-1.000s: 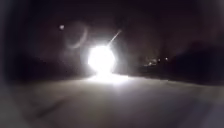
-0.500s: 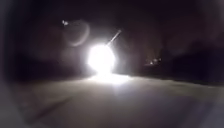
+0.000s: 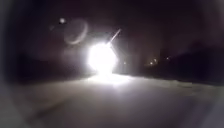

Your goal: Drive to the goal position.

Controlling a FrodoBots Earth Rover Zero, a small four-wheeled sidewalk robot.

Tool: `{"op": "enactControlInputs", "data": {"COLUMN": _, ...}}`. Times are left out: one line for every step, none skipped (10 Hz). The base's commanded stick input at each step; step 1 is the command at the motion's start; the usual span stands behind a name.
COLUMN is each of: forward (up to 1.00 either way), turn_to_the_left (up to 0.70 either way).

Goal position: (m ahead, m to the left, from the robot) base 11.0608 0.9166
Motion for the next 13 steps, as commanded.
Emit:
{"op": "enactControlInputs", "data": {"forward": 1.0, "turn_to_the_left": 0.07}}
{"op": "enactControlInputs", "data": {"forward": 1.0, "turn_to_the_left": 0.1}}
{"op": "enactControlInputs", "data": {"forward": 1.0, "turn_to_the_left": 0.1}}
{"op": "enactControlInputs", "data": {"forward": 1.0, "turn_to_the_left": 0.1}}
{"op": "enactControlInputs", "data": {"forward": 1.0, "turn_to_the_left": 0.08}}
{"op": "enactControlInputs", "data": {"forward": 1.0, "turn_to_the_left": 0.06}}
{"op": "enactControlInputs", "data": {"forward": 1.0, "turn_to_the_left": 0.05}}
{"op": "enactControlInputs", "data": {"forward": 1.0, "turn_to_the_left": 0.05}}
{"op": "enactControlInputs", "data": {"forward": 1.0, "turn_to_the_left": 0.05}}
{"op": "enactControlInputs", "data": {"forward": 1.0, "turn_to_the_left": 0.05}}
{"op": "enactControlInputs", "data": {"forward": 1.0, "turn_to_the_left": 0.05}}
{"op": "enactControlInputs", "data": {"forward": 1.0, "turn_to_the_left": 0.07}}
{"op": "enactControlInputs", "data": {"forward": 1.0, "turn_to_the_left": 0.09}}
